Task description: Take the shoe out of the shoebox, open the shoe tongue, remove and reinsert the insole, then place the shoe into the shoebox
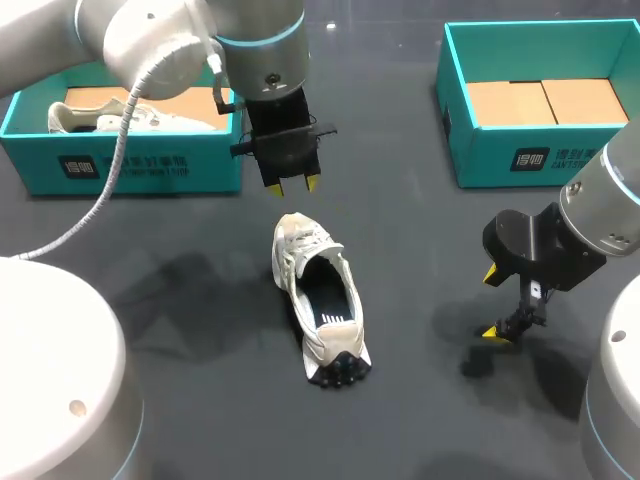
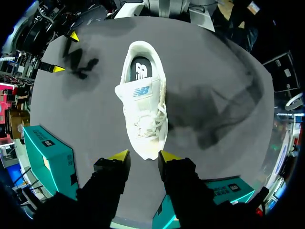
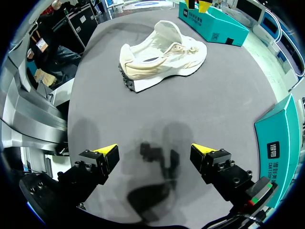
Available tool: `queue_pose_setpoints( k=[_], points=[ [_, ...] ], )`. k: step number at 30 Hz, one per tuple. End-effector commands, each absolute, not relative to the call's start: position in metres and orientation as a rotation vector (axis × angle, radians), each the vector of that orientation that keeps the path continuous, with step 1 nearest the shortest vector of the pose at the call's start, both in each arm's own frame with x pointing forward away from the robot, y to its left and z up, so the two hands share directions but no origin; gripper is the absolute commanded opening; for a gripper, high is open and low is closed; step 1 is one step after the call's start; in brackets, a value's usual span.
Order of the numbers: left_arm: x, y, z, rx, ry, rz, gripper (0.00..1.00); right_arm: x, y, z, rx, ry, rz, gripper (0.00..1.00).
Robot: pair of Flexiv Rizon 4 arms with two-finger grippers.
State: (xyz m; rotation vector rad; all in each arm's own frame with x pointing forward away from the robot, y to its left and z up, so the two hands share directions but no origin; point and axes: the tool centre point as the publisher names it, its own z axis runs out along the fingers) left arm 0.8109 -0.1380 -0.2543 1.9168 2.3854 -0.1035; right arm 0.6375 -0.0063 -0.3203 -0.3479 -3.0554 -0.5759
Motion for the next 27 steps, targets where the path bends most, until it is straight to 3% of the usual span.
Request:
queue_pose_setpoints(
  k=[1,27],
  points=[
    [0.806,-0.14,-0.258,1.926,2.378,-0.111,0.24,0.636,-0.007,-0.32,-0.348,-3.058,-0.577,1.0],
    [0.749,-0.169,-0.334,2.217,2.326,-0.245,0.24,0.636,-0.007,-0.32,-0.348,-3.058,-0.577,1.0]
  ],
)
